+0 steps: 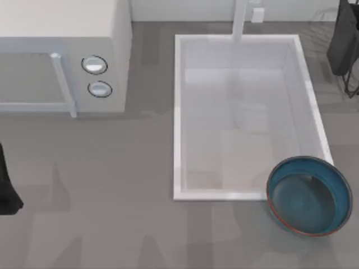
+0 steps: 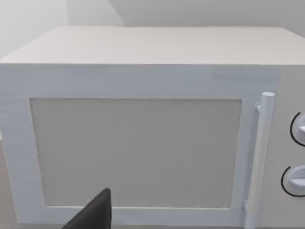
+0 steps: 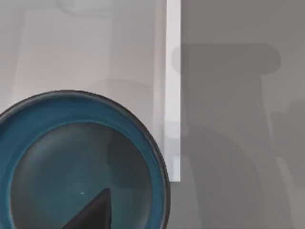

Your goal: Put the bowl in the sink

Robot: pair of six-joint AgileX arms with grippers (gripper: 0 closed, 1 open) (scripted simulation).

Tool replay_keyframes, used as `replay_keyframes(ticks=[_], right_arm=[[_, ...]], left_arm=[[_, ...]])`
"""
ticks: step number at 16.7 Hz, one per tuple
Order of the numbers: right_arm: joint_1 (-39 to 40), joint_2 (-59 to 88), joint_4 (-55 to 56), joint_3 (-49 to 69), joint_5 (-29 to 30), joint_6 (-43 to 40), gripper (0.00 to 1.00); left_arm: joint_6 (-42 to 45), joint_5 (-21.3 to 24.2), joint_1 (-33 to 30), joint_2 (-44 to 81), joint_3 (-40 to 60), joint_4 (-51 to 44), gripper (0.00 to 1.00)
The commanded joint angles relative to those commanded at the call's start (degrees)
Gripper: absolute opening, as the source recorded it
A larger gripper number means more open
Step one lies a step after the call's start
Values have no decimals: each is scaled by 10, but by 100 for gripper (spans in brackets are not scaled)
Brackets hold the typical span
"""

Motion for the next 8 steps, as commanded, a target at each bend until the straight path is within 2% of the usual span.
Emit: replay_keyframes(ticks=[4,8], right_arm=[[33,186,-132,136,4,35,100],[57,312,-225,231,7,58,100]], left_arm=[[0,0,0,0,0,0,100],[0,0,0,0,0,0,100]])
